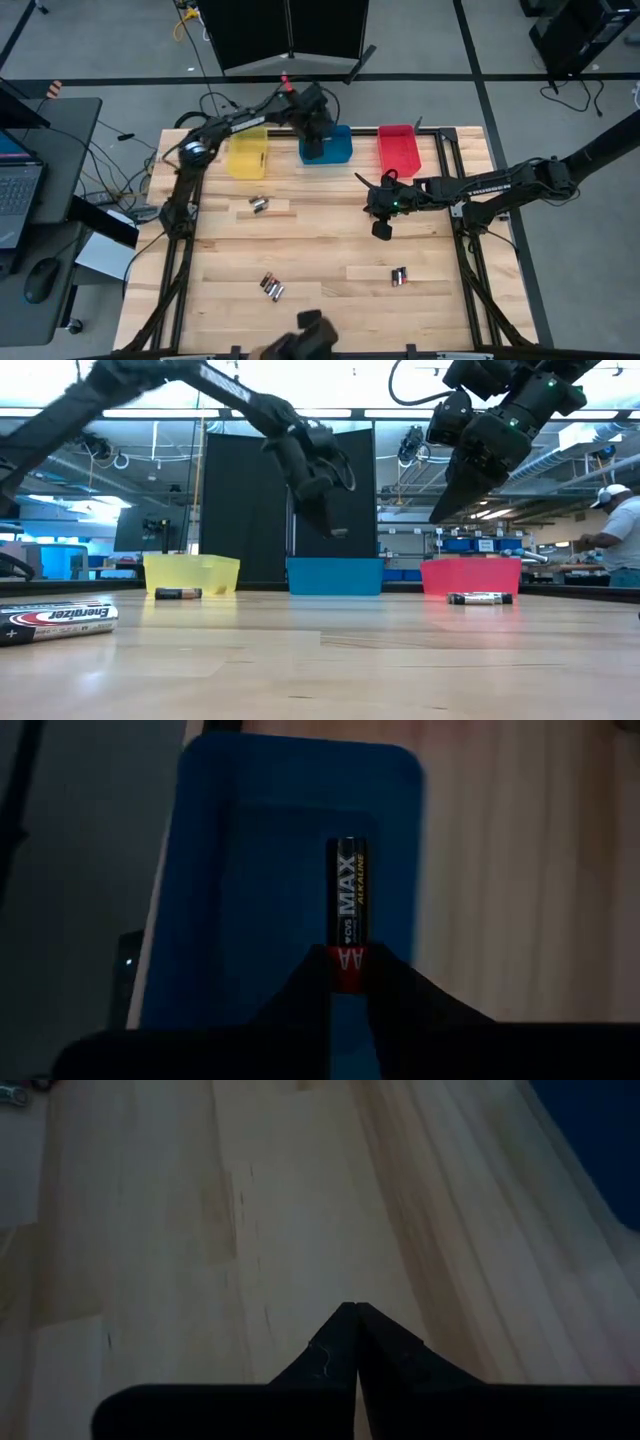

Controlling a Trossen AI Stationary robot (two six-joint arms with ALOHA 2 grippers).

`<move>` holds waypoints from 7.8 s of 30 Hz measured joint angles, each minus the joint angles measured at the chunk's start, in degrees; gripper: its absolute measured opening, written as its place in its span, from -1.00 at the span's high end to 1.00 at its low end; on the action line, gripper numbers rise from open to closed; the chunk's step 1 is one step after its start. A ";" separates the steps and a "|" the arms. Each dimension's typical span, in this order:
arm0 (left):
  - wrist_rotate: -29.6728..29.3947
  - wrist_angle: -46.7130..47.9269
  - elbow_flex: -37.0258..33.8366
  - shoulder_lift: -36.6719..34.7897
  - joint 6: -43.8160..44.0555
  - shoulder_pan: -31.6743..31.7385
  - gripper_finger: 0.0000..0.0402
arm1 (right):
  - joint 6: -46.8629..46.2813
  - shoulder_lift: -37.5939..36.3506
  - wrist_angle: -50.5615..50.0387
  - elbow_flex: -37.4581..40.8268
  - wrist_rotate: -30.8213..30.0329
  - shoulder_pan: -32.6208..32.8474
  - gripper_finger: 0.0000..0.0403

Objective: Sort batteries
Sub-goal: Put the black orange battery into the blue bin, then put the silver battery into the pink bin

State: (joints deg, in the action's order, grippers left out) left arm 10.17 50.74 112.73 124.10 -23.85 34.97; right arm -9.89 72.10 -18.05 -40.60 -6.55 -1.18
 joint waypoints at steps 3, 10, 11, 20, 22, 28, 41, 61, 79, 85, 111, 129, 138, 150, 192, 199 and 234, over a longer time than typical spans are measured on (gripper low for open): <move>1.29 0.98 4.17 4.47 -0.12 1.05 0.78 | 0.00 0.00 0.01 0.00 0.00 0.32 0.93; 1.26 2.74 7.06 10.26 -2.31 1.35 0.78 | -0.99 0.00 0.00 0.00 0.00 0.32 0.92; 0.86 3.01 7.04 10.78 -2.77 1.37 0.78 | -1.04 0.00 -0.01 0.00 0.00 0.32 0.92; -0.43 2.89 7.04 12.07 -4.02 1.37 0.78 | -3.45 0.00 -0.01 0.00 0.00 0.32 0.91; -0.58 3.15 7.04 12.07 -4.02 1.37 0.74 | -3.45 0.00 -0.01 0.00 0.00 0.32 0.91; -3.13 4.46 7.04 12.07 -3.62 1.08 0.39 | -3.43 0.00 -0.01 0.00 0.00 0.32 0.89; -6.14 2.24 7.01 7.10 -0.17 -0.60 0.60 | -1.44 0.00 -0.01 0.00 -2.91 0.30 0.77; -2.94 -12.99 6.76 -2.75 5.13 -9.74 0.98 | 1.61 0.02 14.32 6.85 -2.78 0.32 0.90; -2.56 -56.01 -41.34 -27.29 12.26 -15.17 0.98 | -1.58 0.02 23.30 10.29 -2.36 2.35 0.94; -5.68 -61.15 -59.43 -40.89 12.33 -20.55 0.97 | -5.59 0.02 22.24 10.00 -1.95 2.90 0.89; -12.37 -98.62 -94.18 -52.49 21.21 -29.97 0.96 | -5.13 0.87 -14.56 0.55 -2.71 2.56 0.37; -13.59 -98.99 -94.18 -52.47 19.36 -29.93 0.96 | 2.97 21.23 -22.94 -10.21 -3.91 -0.10 0.28; -13.79 -99.08 -94.18 -52.45 18.12 -29.93 0.96 | 3.00 21.49 -22.55 -10.23 -2.54 -0.44 0.29; -13.81 -98.90 -94.18 -52.45 18.47 -30.21 0.96 | 1.05 21.53 -22.04 -10.23 -0.57 0.50 0.40; -13.57 -97.68 -94.16 -52.43 21.13 -30.10 0.96 | -9.88 20.42 -20.32 -15.51 6.80 2.45 0.72; -13.57 -97.51 -94.16 -52.43 21.11 -30.10 0.96 | -10.51 17.20 -32.27 -26.00 0.32 -5.06 0.72; -16.86 -94.21 -94.12 -52.43 19.92 -30.10 0.96 | -2.61 35.56 -26.72 -27.76 2.16 -53.11 0.68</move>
State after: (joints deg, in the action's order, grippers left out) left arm -6.69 -43.47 18.61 71.68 -3.93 4.86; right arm -12.50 107.65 -44.77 -68.36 -4.38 -54.30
